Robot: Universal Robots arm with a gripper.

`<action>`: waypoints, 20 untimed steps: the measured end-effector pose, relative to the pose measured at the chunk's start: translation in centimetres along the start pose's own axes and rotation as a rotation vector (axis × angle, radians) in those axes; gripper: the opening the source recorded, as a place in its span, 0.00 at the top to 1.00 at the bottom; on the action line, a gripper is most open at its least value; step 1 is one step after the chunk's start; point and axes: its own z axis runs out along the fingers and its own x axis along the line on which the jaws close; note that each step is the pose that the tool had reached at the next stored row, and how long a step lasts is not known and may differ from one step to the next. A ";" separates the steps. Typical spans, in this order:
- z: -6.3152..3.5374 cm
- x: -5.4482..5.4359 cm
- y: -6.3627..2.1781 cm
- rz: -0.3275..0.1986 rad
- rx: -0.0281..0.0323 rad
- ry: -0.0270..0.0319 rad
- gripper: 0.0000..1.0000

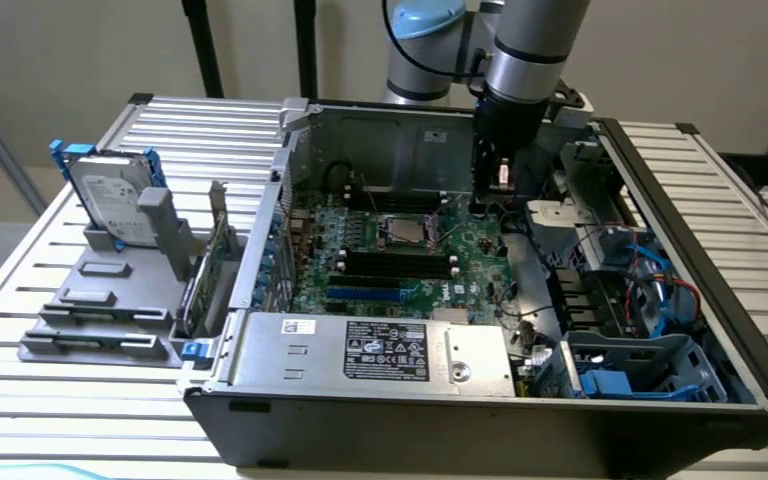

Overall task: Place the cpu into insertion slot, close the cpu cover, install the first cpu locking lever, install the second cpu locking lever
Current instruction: 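Close the cpu cover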

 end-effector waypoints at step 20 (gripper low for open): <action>-0.75 0.0 -4.91 -0.006 0.0052 -0.0005 0.89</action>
